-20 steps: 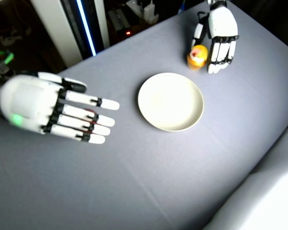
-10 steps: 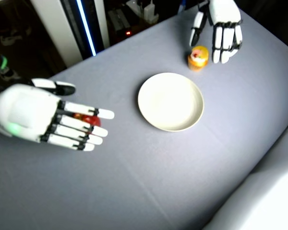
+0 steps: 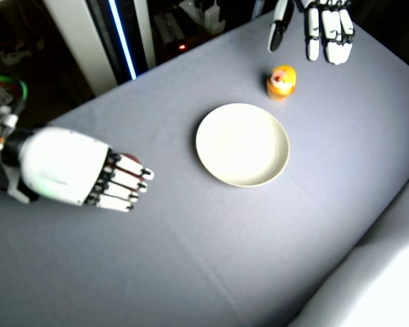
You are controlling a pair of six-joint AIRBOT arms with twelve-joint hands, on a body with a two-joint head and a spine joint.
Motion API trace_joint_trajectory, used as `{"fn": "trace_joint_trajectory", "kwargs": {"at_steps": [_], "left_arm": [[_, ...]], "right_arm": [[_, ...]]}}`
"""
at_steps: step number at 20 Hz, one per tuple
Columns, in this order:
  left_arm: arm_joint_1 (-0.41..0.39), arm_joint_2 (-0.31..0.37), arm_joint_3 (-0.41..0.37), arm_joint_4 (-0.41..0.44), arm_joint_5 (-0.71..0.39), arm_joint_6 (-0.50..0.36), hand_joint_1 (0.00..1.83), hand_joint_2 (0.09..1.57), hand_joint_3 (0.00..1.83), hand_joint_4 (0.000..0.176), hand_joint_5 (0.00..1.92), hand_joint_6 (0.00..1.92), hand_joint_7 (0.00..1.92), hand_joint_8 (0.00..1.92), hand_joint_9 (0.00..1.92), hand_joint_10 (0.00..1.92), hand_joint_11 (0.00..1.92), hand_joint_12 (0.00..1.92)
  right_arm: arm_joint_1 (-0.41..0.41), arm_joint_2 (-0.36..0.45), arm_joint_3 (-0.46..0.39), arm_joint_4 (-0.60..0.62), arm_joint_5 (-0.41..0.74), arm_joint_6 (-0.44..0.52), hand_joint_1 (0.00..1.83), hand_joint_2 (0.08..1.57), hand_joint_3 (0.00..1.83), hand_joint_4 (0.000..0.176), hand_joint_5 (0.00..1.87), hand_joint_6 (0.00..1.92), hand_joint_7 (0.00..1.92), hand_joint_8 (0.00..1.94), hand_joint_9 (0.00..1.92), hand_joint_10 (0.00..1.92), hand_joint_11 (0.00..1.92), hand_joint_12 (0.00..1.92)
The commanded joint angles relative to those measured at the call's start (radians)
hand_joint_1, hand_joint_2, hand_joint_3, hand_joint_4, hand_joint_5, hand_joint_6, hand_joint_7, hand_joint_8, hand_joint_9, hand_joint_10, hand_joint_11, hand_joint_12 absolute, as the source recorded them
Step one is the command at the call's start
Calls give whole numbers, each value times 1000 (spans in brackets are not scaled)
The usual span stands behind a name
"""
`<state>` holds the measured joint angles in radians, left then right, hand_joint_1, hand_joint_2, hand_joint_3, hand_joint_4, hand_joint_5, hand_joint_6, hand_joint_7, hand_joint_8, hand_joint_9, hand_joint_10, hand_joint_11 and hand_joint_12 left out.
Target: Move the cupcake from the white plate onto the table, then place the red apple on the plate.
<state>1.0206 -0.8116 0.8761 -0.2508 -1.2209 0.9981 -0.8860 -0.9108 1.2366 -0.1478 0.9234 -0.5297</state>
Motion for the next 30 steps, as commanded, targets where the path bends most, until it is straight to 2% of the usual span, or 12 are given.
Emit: {"fn": "trace_joint_trajectory", "kwargs": {"at_steps": [1, 2, 8, 9, 13, 19, 20, 21, 24, 25, 27, 30], "left_arm": [[0, 10, -2, 6, -138, -1, 802, 896, 0, 168, 106, 2, 63, 4, 59, 2, 0, 389], [4, 11, -3, 6, -141, -1, 820, 898, 0, 165, 103, 0, 69, 3, 50, 1, 0, 347], [7, 11, -5, 9, -143, -2, 813, 897, 0, 176, 70, 0, 72, 5, 81, 10, 0, 364], [7, 11, -5, 10, -142, -2, 792, 898, 0, 176, 59, 0, 65, 1, 79, 6, 0, 347], [1, 8, -5, 23, -131, -2, 759, 899, 0, 176, 55, 0, 56, 1, 71, 0, 0, 287], [-6, -2, -1, 27, -113, -3, 806, 897, 0, 155, 89, 6, 48, 1, 79, 1, 0, 344], [-9, -8, 2, 27, -108, -4, 810, 898, 0, 150, 83, 2, 36, 0, 67, 0, 0, 342], [-12, -13, 6, 29, -104, -6, 801, 897, 0, 144, 86, 2, 41, 1, 72, 2, 0, 374], [-15, -14, 7, 32, -106, -13, 815, 901, 1, 151, 91, 1, 45, 0, 75, 0, 0, 336], [-14, -14, 7, 32, -107, -15, 808, 900, 0, 155, 89, 0, 53, 3, 78, 2, 0, 331], [-15, -15, 7, 32, -108, -16, 792, 902, 1, 163, 77, 1, 52, 1, 70, 1, 0, 303], [-13, -17, 7, 30, -115, -19, 776, 898, 1, 166, 78, 0, 62, 0, 64, 0, 0, 322]], "right_arm": [[40, -17, 8, 0, 138, 2, 1367, 1141, 0, 0, 981, 856, 876, 1161, 834, 1370, 611, 1574], [104, -52, 26, -35, 138, 2, 1355, 1183, 6, 0, 920, 1018, 793, 1273, 712, 1462, 410, 1608], [214, -150, 77, -107, 117, 31, 1275, 1124, 0, 0, 1072, 590, 930, 1326, 976, 1191, 869, 1464], [220, -159, 80, -111, 111, 32, 1362, 1129, 0, 0, 1062, 527, 885, 1306, 914, 1341, 876, 1445], [288, -300, 164, -191, -1, 80, 1380, 1095, 0, 0, 975, 964, 1038, 736, 961, 1201, 779, 1102], [363, -411, 235, -218, -89, 80, 1405, 1077, 0, 0, 981, 959, 1056, 674, 1062, 1026, 806, 1116], [369, -413, 234, -229, -89, 80, 1478, 1076, 0, 0, 997, 920, 1039, 678, 1074, 932, 791, 1411], [371, -415, 234, -242, -92, 80, 1406, 1076, 0, 0, 1005, 941, 1036, 700, 1063, 1010, 877, 1102], [371, -422, 232, -256, -112, 80, 1387, 1084, 0, 0, 1024, 780, 984, 872, 1028, 1120, 845, 975], [371, -423, 232, -262, -125, 80, 1244, 990, 0, 0, 684, 235, 625, 301, 603, 488, 411, 872], [370, -424, 232, -269, -134, 80, 966, 852, 0, 156, 85, 9, 65, 13, 166, 34, 17, 777], [370, -422, 215, -271, -129, 80, 890, 795, 9, 176, 0, 0, 0, 0, 2, 0, 0, 47]]}}
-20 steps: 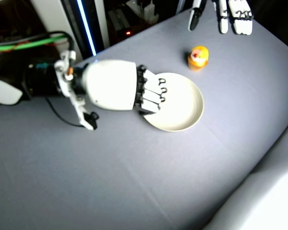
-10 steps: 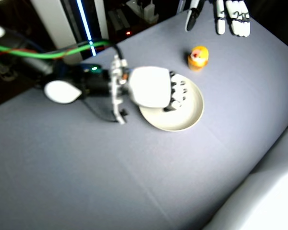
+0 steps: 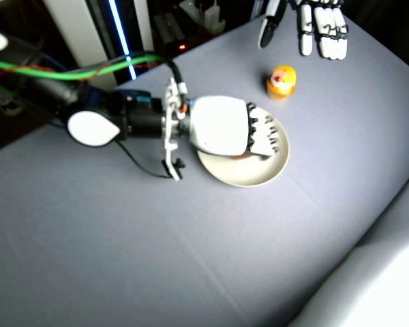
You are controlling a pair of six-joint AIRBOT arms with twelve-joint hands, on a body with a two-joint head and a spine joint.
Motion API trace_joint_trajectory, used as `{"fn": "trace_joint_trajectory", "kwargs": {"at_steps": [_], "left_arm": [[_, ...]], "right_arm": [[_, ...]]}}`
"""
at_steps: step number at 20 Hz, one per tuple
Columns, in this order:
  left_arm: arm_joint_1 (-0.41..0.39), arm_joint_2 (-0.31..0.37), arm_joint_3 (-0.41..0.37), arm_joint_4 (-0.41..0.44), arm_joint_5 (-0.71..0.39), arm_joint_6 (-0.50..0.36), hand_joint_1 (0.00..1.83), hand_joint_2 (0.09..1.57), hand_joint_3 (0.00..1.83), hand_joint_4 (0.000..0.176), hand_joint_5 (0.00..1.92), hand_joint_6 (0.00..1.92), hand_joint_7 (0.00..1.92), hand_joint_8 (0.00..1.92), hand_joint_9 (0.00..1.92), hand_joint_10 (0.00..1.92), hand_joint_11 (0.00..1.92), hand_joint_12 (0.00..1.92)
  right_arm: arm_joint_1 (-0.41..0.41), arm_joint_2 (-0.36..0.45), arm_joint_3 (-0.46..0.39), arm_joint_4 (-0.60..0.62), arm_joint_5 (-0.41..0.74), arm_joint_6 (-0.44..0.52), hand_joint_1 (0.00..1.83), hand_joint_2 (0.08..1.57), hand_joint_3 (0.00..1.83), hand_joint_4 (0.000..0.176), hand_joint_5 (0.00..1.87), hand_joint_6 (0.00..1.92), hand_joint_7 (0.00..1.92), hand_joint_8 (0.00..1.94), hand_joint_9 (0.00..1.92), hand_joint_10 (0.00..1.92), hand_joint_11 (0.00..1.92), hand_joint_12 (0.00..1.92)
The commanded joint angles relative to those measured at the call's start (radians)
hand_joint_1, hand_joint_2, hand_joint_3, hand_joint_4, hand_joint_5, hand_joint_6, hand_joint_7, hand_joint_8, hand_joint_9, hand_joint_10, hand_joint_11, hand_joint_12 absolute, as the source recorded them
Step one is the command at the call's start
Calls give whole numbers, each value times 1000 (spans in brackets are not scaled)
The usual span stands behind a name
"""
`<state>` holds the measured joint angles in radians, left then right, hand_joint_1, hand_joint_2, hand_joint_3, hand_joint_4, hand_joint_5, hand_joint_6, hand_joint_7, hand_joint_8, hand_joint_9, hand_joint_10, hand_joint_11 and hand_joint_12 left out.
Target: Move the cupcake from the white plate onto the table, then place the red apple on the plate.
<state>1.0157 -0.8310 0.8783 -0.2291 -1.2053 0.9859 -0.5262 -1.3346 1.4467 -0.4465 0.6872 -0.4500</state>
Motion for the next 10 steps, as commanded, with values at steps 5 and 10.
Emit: {"fn": "trace_joint_trajectory", "kwargs": {"at_steps": [5, 10], "left_arm": [[9, 8, -5, -4, -159, -8, 773, 919, 4, 176, 32, 5, 28, 0, 43, 6, 0, 206], [50, 31, -12, -47, -273, -38, 774, 897, 0, 160, 0, 0, 10, 0, 53, 4, 4, 208]], "right_arm": [[-54, 112, -56, 83, 156, 0, 654, 798, 0, 176, 0, 0, 0, 0, 0, 0, 0, 0], [-222, 310, -174, 330, 529, 2, 775, 762, 0, 176, 0, 0, 0, 0, 0, 0, 0, 0]]}}
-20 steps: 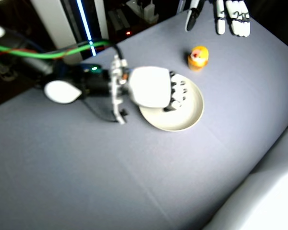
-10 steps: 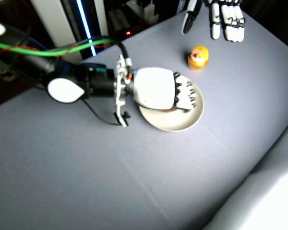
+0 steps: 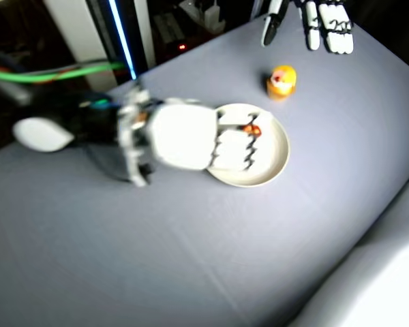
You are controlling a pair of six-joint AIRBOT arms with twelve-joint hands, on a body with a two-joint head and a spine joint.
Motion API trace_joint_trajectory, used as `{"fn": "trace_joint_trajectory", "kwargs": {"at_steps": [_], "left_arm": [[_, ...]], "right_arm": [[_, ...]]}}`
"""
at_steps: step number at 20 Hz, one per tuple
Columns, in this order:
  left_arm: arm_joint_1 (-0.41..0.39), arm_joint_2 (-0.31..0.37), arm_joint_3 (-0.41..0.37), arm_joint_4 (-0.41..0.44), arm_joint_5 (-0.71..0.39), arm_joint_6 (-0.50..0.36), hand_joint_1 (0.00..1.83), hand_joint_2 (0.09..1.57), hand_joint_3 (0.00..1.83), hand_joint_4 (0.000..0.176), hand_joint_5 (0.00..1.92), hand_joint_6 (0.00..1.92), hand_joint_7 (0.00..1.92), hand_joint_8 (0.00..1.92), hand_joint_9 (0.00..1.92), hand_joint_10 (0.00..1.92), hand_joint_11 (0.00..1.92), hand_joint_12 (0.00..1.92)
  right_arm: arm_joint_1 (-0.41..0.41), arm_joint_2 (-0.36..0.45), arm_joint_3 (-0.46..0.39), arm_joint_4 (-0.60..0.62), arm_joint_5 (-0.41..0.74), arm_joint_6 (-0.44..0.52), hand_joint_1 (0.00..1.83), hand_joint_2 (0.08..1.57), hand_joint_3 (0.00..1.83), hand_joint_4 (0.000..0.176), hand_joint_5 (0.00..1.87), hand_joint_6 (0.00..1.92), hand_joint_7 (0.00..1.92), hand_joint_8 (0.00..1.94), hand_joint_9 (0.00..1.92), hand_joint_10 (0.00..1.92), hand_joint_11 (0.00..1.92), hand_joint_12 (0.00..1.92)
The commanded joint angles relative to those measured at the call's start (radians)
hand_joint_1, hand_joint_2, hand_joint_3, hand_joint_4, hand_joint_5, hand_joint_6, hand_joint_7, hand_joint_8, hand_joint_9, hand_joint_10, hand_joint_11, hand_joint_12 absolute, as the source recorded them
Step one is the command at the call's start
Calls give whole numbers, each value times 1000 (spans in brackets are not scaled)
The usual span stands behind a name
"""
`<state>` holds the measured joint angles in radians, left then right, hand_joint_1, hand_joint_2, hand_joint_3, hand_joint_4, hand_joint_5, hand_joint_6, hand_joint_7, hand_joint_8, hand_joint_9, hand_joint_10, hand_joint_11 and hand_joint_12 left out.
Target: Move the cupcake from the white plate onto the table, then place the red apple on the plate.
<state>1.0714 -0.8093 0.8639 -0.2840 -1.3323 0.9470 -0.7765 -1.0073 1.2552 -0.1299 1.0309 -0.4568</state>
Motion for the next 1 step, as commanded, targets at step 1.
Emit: {"fn": "trace_joint_trajectory", "kwargs": {"at_steps": [1], "left_arm": [[-2, 10, 3, 4, -177, -11, 716, 915, 3, 173, 0, 0, 1, 0, 32, 0, 0, 233]], "right_arm": [[-16, 24, -17, 71, 269, -12, 748, 758, 0, 176, 0, 0, 0, 0, 0, 0, 0, 0]]}}
